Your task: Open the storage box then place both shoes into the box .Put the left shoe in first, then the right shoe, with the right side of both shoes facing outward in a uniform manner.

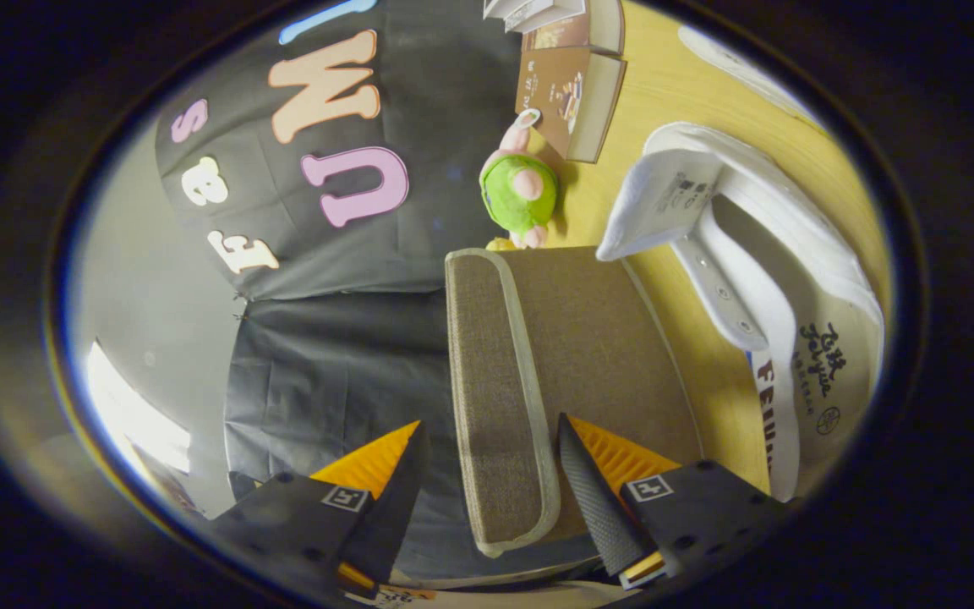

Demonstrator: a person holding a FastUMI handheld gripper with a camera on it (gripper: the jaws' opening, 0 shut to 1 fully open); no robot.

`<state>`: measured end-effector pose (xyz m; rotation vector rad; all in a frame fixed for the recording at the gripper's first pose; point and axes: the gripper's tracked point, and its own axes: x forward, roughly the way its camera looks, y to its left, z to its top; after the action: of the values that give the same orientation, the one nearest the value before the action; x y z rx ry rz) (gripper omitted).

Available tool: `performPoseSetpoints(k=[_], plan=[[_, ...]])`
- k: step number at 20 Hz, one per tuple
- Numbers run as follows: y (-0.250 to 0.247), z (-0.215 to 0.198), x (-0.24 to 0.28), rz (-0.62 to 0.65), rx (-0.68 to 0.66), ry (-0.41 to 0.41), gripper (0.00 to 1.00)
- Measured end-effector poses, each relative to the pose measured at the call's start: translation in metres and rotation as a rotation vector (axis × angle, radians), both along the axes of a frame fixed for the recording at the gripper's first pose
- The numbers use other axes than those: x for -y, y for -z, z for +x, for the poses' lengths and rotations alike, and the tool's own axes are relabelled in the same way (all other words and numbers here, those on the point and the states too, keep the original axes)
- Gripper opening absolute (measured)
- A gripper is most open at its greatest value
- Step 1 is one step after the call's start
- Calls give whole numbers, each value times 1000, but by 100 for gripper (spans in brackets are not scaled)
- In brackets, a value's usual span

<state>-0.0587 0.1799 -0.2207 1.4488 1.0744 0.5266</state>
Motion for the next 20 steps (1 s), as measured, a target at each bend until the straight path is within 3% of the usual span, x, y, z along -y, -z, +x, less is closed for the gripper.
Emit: performPoseSetpoints(k=[4,8,11,12,15,20], plan=[[-3,-1,-1,-1,-4,-29,73],[2,-2,5,-43,2,-46,35],[-22,-11,2,0,53,-81,35],[-18,5,23,-40,54,-28,27],[-28,12,9,-5,67,-23,6],[-54,15,15,-14,128,-62,3]])
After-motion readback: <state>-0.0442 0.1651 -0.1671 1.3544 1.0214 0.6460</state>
